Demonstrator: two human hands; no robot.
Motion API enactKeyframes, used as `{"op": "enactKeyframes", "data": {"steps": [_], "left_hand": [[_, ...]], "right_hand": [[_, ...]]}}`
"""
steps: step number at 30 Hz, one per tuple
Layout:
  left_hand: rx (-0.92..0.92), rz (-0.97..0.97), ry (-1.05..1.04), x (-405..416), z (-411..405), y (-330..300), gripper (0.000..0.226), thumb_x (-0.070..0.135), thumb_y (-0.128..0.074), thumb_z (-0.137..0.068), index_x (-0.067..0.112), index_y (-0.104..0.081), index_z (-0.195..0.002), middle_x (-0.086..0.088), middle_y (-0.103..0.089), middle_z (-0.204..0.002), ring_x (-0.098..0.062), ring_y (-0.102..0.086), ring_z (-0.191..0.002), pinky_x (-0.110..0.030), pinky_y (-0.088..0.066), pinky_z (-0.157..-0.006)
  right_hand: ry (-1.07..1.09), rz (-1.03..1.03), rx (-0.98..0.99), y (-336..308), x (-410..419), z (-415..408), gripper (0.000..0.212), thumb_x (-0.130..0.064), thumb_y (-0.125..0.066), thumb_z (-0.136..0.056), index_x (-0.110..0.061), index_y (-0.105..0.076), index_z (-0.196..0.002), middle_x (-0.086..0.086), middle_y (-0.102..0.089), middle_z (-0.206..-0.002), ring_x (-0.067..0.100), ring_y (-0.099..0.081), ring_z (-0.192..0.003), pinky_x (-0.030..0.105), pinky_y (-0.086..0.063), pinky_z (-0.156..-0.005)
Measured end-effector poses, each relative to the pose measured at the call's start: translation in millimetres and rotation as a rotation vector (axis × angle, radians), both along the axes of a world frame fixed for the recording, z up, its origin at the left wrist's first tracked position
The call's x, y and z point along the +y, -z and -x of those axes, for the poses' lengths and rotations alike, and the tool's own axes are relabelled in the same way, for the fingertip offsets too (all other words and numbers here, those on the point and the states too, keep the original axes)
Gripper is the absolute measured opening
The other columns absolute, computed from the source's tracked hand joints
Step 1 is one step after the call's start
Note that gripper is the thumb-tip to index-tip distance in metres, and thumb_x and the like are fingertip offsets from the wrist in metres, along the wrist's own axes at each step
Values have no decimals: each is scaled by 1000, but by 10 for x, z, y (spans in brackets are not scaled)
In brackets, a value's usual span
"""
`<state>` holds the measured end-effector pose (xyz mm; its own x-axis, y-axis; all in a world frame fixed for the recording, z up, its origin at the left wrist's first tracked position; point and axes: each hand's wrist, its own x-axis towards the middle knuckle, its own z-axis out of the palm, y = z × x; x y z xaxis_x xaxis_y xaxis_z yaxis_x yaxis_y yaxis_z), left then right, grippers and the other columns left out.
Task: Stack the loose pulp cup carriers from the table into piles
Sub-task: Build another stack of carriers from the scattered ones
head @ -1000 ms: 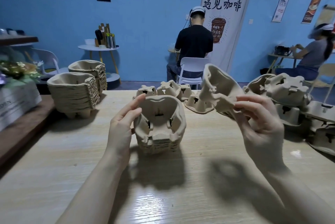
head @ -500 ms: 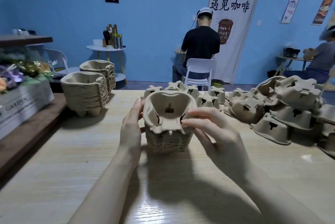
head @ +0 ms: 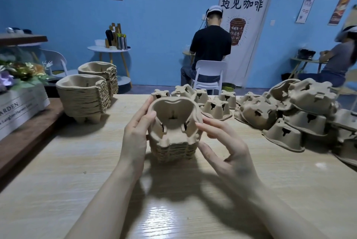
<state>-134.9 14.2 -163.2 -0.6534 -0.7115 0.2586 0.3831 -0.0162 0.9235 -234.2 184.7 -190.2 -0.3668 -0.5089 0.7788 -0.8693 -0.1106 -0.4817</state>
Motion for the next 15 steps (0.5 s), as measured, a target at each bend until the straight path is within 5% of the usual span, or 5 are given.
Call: {"op": "enactKeyframes", "data": {"steps": [4,8,12,15], "left_hand": [[0,15,-7,-11,7,-7,39,10,-48,-97,39,-64,-118,11,-65,-131,-19,-55,-129,-44,-37,-111],[13,75,-2,-18,27,10,40,6,-49,-98,26,-62,-130,14,-66,-128,-3,-58,-122,-15,-45,-99],[22,64,-9,-50,60,34,33,10,-52,-99,26,-67,-123,6,-69,-126,-5,-60,-120,-16,-48,-97],[65,6,-15,-30,81,24,33,9,-52,-99,25,-67,-123,7,-70,-120,-1,-64,-102,-10,-51,-79]], "right_hand": [[-41,9,-157,-16,4,-53,42,-13,-62,-87,-20,-59,-129,-11,-60,-130,17,-57,-122,26,-51,-91],[-16,27,-294,-62,-1,25,37,-9,-55,-85,-21,-64,-119,-8,-65,-116,12,-62,-103,19,-49,-80],[213,-6,-272,-155,-117,554,27,-7,-60,-89,-23,-65,-110,-2,-65,-109,1,-55,-76,12,-43,-66],[394,-221,-245,-238,-210,1155,32,-10,-61,-90,-19,-62,-121,1,-61,-122,2,-53,-79,16,-46,-78]]}}
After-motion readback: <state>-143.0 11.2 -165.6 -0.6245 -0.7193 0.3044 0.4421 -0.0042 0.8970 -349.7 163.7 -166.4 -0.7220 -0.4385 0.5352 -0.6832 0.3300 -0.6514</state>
